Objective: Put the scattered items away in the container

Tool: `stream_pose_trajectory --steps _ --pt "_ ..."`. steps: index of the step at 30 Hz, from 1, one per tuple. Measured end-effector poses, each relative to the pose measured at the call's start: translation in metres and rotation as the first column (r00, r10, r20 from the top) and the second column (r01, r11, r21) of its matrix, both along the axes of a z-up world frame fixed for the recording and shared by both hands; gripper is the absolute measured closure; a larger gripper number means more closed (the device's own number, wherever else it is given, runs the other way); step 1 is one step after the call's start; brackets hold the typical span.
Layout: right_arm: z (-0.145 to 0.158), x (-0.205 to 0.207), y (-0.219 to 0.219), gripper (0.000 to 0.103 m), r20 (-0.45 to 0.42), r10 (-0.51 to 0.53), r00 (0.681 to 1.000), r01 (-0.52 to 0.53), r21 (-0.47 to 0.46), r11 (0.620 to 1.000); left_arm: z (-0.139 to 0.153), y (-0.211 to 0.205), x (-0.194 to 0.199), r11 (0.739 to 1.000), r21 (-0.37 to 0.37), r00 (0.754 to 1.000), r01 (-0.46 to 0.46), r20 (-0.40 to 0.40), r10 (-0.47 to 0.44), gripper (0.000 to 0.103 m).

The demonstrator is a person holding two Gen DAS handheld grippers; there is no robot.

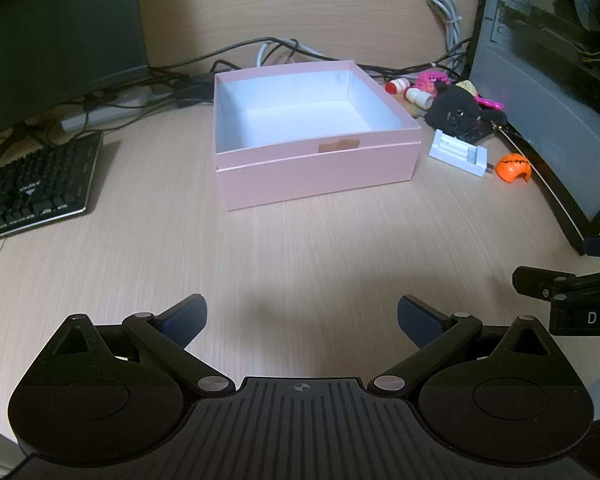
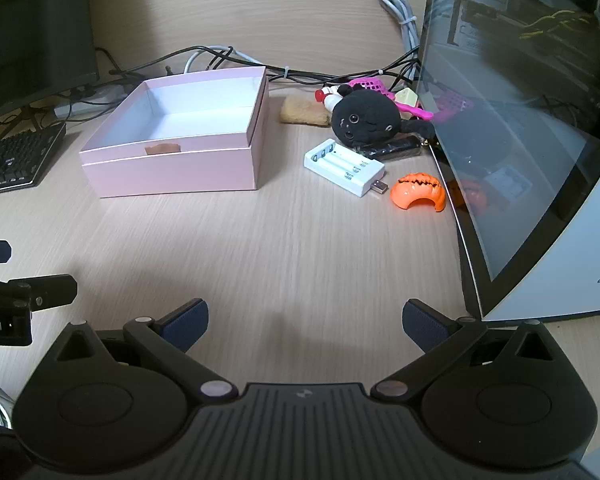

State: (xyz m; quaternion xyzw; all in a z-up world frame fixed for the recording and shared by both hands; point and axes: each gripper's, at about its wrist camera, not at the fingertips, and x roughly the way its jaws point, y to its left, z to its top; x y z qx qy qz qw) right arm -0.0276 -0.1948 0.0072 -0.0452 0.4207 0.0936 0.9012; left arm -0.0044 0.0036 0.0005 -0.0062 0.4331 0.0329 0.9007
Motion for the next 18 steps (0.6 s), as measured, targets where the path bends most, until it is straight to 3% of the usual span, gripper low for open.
stream_pose_trajectory --steps 18 --pt "-0.0004 0.0006 0.0025 0.000 -0.001 0.000 1.000 0.000 0.001 1.000 0.0000 0.0045 -0.0003 1.000 0.000 1.000 -0.007 0.001 0.007 0.000"
